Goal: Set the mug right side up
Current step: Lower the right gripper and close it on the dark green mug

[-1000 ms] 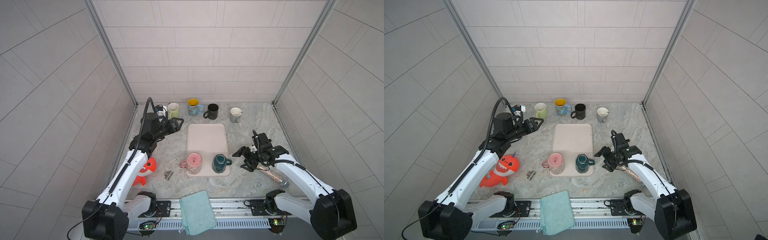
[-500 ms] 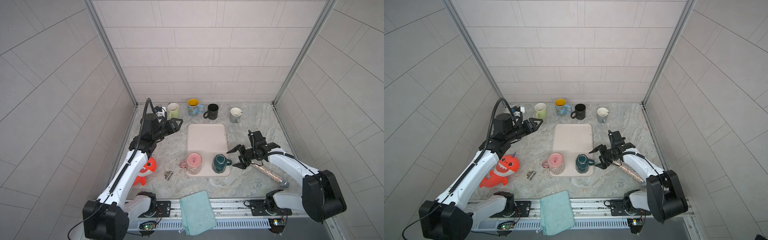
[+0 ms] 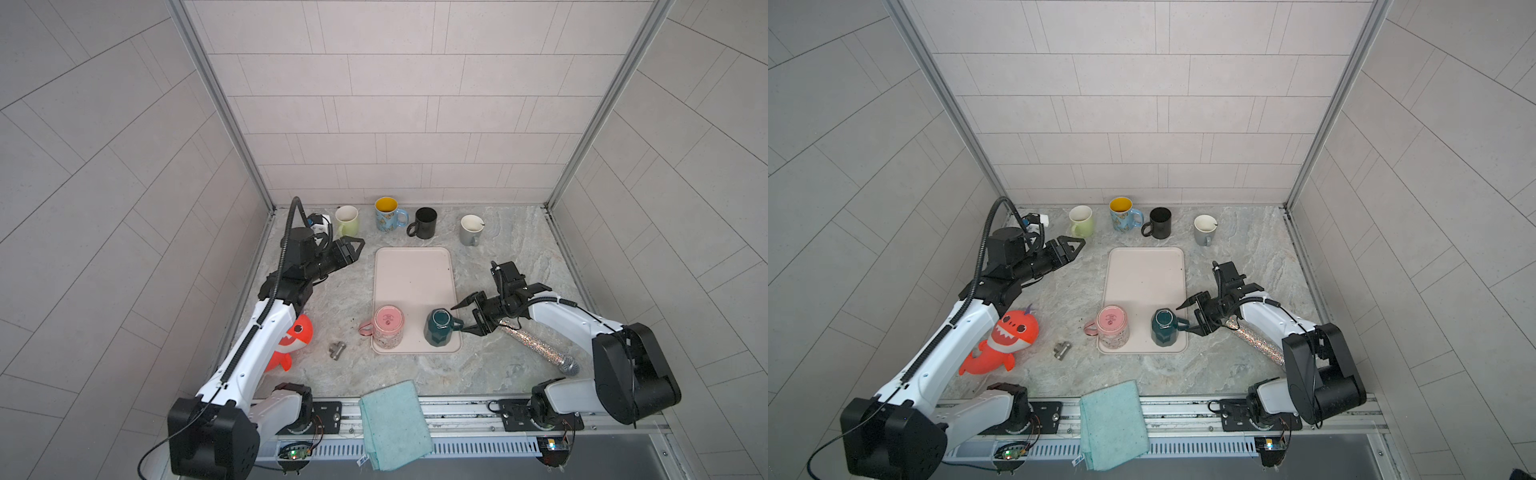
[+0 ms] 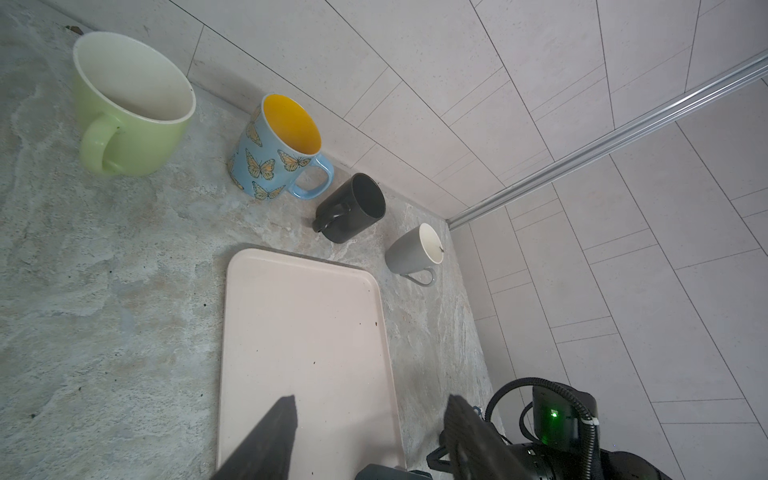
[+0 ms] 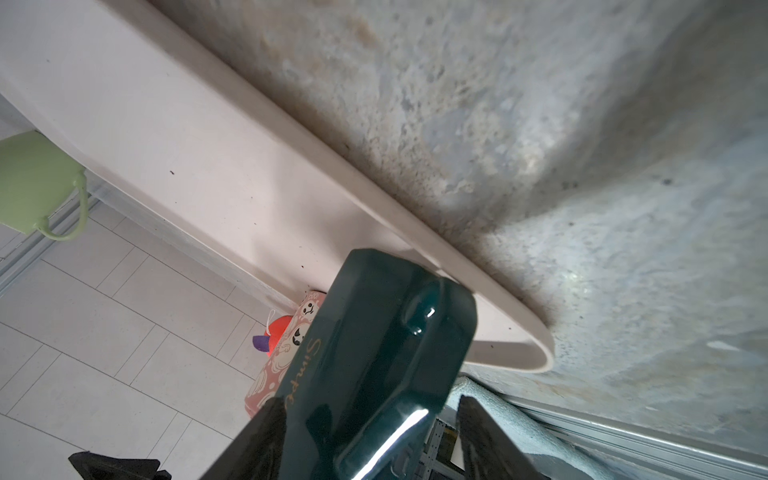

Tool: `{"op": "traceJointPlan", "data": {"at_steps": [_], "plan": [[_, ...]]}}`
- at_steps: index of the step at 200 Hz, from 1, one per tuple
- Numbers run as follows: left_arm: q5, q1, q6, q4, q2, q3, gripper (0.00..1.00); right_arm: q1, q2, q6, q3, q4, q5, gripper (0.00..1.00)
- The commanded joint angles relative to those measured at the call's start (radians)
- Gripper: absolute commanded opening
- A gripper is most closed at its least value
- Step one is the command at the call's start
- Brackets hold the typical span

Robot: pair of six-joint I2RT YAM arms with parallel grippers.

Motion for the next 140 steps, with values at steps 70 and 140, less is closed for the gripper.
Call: {"op": "traceJointPlan", "data": {"at_steps": [70,140], "plan": [[0.028,0.025,-0.012,0.022,0.0,-0.018,0.63,0.032,0.071,0.058,0.012,0.083,-0.01,0.38],[0.035,0.039,-0.014,0.019,-0.005,-0.025,0.63,0.045,0.101,0.069,0.014,0.12,-0.017,0.17]]}}
